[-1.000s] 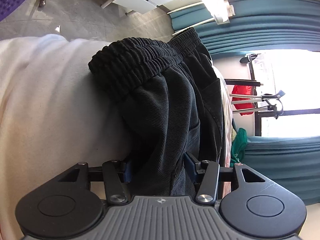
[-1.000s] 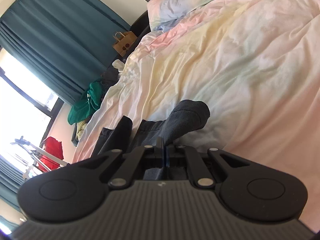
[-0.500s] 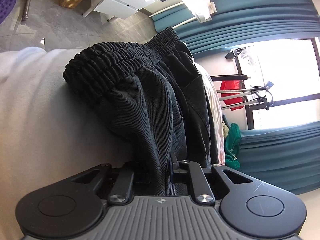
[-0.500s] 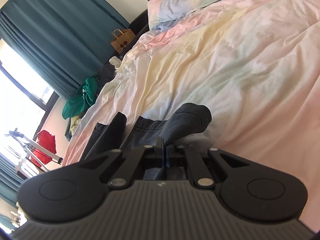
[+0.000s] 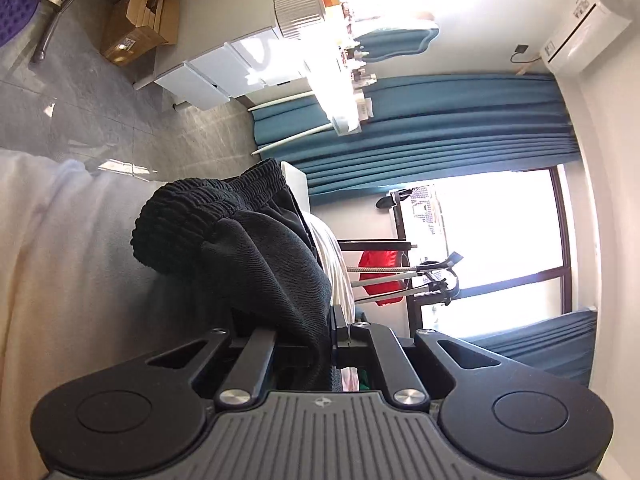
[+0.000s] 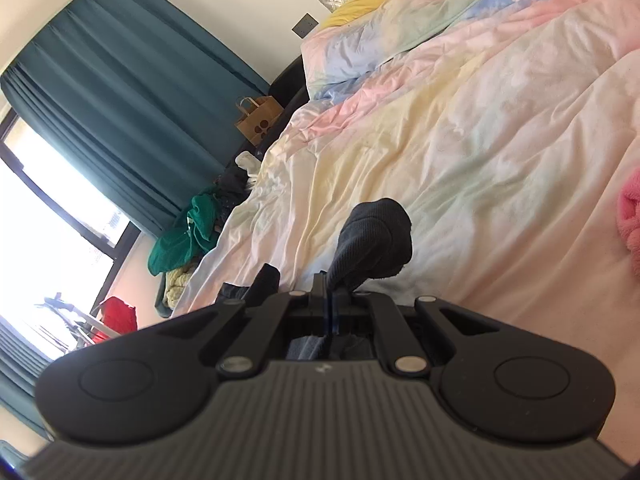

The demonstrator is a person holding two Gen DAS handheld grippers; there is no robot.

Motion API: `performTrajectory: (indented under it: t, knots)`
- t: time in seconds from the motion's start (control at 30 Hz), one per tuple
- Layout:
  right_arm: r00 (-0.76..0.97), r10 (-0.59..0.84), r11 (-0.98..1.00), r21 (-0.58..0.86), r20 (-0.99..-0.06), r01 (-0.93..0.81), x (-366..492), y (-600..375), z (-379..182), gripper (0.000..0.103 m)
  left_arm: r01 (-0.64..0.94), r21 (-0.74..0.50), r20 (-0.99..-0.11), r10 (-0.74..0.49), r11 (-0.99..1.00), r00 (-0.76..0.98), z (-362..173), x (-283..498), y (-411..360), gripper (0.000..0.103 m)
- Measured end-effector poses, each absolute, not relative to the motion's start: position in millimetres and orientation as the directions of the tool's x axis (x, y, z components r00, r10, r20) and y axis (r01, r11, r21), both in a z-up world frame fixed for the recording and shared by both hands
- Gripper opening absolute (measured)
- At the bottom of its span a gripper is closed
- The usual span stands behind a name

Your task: Fold clothes

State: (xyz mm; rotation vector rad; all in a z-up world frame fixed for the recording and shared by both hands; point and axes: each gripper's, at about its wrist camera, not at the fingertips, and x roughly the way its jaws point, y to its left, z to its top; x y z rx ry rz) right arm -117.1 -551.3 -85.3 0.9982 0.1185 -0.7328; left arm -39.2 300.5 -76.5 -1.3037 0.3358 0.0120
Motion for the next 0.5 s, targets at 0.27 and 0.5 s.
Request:
performTrajectory:
  t: [0.27, 0.5]
  knots:
    - [0.8, -0.487, 0.434, 0.697, -0.351, 0.571, -36.7, -558.8, -29.1, 0.005, -0.183, -0.861, -0.285, -0.152, 0.475, 0.946, -0.7, 48.3, 283.6, 0.007]
    - [0.798, -0.488, 0.556, 0.58, -0.352, 0.596, 126.0, -571.4, -0.1, 0.005, -0.284, -0.766, -0.409, -0.096, 0.577, 0.908, 26.0, 233.9, 254.4, 0.007]
